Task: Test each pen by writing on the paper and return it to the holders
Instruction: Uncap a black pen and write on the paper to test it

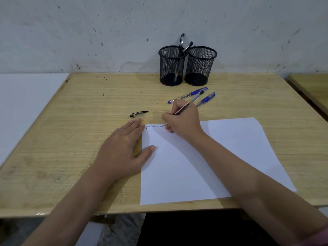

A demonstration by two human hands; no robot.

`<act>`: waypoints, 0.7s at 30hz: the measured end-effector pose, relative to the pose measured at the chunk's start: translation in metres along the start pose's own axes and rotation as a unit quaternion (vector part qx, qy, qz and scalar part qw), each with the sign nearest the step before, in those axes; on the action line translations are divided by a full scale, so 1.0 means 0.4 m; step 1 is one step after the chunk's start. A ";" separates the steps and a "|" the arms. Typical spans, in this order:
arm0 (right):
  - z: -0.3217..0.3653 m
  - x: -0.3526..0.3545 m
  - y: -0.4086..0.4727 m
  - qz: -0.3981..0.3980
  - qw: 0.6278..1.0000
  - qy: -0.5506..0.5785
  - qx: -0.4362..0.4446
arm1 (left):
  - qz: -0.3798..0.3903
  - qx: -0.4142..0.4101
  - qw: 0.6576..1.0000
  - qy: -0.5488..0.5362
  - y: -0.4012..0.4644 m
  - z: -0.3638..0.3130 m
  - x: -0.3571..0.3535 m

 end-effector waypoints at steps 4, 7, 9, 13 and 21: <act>0.004 0.006 -0.002 -0.014 1.000 0.000 0.009 | -0.002 -0.002 1.000 -0.003 0.000 -0.002 0.001; 0.004 0.006 -0.002 -0.015 1.000 -0.007 0.006 | -0.007 -0.008 1.000 -0.001 0.000 -0.004 0.002; 0.005 0.010 -0.002 -0.018 1.000 -0.008 0.005 | -0.010 -0.010 1.000 -0.003 -0.001 -0.007 0.004; 0.005 0.008 -0.003 -0.017 1.000 -0.008 0.011 | -0.017 -0.017 1.000 -0.002 0.001 -0.009 0.006; -0.027 0.047 0.008 -0.082 0.986 0.133 -0.054 | -0.085 -0.025 0.996 -0.010 0.013 -0.014 0.052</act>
Point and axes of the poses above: each hand's wrist, its own y-axis towards the middle knuckle, its own x-axis out of the back of the hand, z = x × y, the point moved 10 cm from there along y, towards the middle knuckle, and after that the axes turned 1 degree about -y, right-handed, at the moved point
